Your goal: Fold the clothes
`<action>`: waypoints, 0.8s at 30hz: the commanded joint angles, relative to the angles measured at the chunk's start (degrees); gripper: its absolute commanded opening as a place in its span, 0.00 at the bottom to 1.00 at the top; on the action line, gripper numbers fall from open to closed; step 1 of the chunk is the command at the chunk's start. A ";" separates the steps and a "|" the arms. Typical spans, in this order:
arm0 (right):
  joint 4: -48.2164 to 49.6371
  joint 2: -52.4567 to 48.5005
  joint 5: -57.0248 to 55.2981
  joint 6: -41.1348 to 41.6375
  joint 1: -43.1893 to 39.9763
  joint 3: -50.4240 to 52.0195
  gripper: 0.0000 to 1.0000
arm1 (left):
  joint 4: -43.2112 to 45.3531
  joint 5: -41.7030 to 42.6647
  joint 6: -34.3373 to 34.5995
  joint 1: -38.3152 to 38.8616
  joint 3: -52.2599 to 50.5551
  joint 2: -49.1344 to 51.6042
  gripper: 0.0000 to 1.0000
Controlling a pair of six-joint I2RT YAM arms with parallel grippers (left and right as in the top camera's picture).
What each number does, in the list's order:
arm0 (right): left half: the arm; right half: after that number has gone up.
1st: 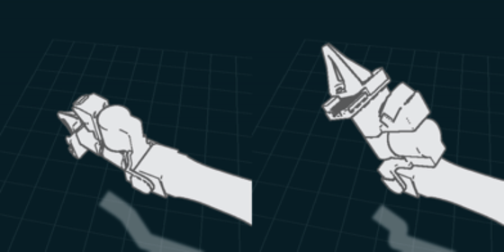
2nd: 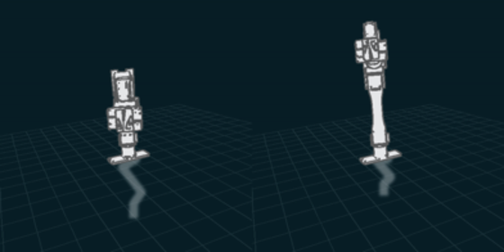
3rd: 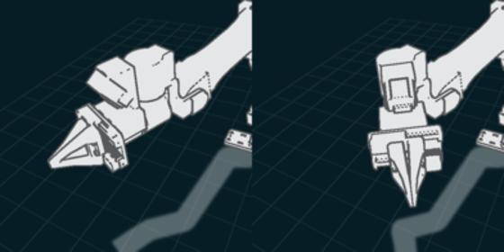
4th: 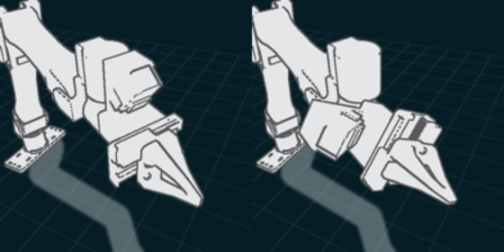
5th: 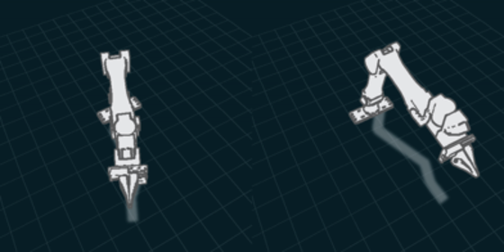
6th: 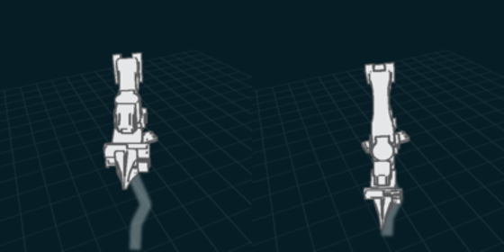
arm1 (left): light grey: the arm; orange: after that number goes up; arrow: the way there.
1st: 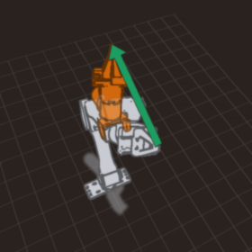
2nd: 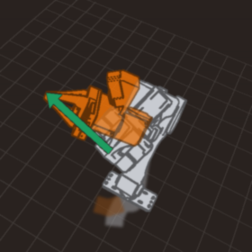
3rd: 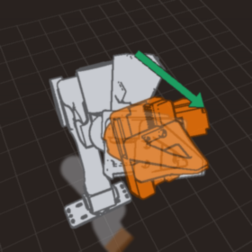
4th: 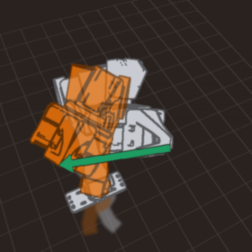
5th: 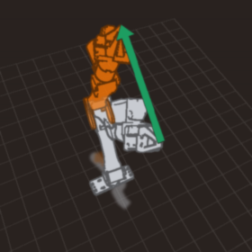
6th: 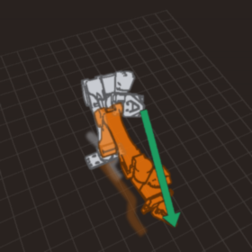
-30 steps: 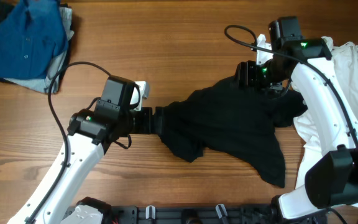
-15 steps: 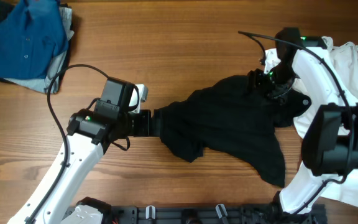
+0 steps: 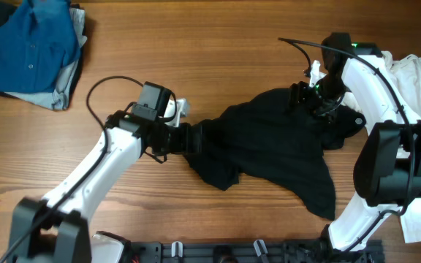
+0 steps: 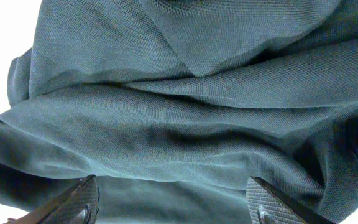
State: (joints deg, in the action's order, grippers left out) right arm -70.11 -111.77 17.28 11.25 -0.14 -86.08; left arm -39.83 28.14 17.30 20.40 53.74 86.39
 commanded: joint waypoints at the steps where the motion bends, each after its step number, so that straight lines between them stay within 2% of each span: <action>1: 0.00 0.35 -1.18 -0.74 0.33 -1.38 0.77 | -0.52 8.24 0.33 -0.26 0.48 3.30 0.95; 5: 0.11 0.35 -1.20 -0.79 0.33 -1.46 0.78 | -4.59 8.94 0.33 -0.28 0.48 3.65 1.00; 10: 0.33 0.35 -2.49 -0.81 0.33 -1.46 0.79 | -7.61 9.29 0.33 -0.26 0.48 3.61 1.00; 13: 0.37 0.35 -2.47 -0.81 0.33 -1.46 0.79 | -7.61 11.80 0.37 -0.26 0.48 3.63 1.00; 19: 0.07 0.35 -2.45 -1.27 0.35 -1.46 0.79 | -4.50 11.23 1.29 -0.26 0.24 3.74 0.99; 22: -0.07 0.59 -2.51 -2.54 0.57 -1.46 0.75 | -3.50 9.79 1.38 -0.26 -0.15 3.96 0.91; 24: 0.44 1.49 -3.21 -2.67 1.20 -1.60 0.74 | -2.71 9.66 1.38 -0.26 -0.15 3.89 0.92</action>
State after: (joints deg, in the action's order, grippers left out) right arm -69.89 -111.77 15.84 10.13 -0.03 -86.30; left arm -43.53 38.02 18.17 20.40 53.74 89.95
